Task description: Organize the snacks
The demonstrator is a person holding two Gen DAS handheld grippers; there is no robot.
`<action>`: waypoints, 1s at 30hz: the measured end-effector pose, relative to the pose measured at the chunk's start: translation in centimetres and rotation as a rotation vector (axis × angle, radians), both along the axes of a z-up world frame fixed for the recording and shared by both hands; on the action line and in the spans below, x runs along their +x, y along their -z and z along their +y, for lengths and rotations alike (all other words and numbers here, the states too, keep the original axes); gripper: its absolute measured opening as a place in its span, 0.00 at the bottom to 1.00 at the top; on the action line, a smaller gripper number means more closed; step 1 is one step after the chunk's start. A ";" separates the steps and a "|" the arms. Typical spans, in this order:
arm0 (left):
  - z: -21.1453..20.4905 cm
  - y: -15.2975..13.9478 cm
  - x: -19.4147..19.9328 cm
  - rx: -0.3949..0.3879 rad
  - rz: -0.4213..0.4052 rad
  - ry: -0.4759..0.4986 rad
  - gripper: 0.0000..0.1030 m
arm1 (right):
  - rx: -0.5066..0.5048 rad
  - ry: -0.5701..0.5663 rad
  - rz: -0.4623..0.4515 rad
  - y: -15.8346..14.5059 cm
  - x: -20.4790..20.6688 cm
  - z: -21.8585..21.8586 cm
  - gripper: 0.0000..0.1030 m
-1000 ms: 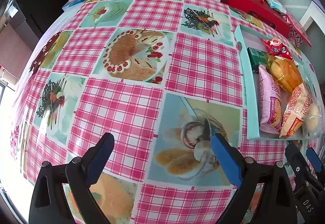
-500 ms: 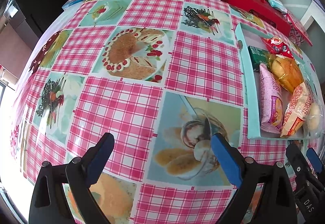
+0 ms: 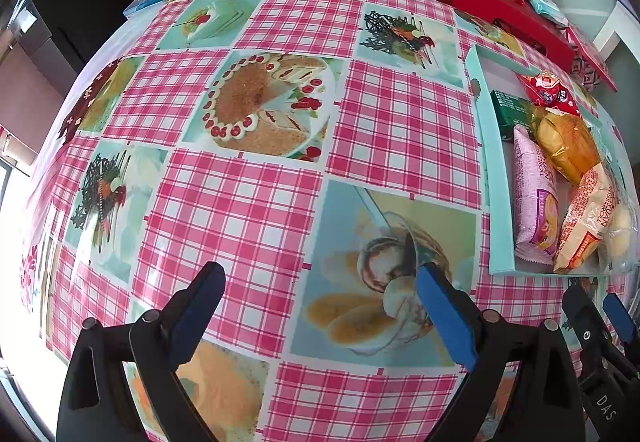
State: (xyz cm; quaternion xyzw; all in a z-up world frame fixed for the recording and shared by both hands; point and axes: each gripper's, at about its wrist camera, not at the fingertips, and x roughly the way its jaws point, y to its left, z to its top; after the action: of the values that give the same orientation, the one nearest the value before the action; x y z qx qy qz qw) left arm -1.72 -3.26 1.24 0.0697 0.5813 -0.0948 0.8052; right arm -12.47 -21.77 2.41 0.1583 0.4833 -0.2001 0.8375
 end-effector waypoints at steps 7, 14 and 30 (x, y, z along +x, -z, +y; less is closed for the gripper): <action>-0.1 0.0 0.0 0.002 0.001 0.000 0.93 | 0.000 -0.001 0.001 0.1 0.0 0.0 1.00; -0.1 0.2 -0.1 0.005 0.002 -0.001 0.93 | 0.000 -0.001 0.004 0.1 0.0 0.0 1.00; -0.1 0.2 -0.1 0.005 0.002 0.000 0.93 | -0.001 -0.001 0.006 0.1 0.1 0.1 1.00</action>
State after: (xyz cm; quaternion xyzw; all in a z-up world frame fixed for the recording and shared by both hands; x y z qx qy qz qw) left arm -1.79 -3.32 1.01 0.0715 0.5825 -0.0933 0.8043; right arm -12.41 -21.65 2.33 0.1572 0.4858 -0.2004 0.8361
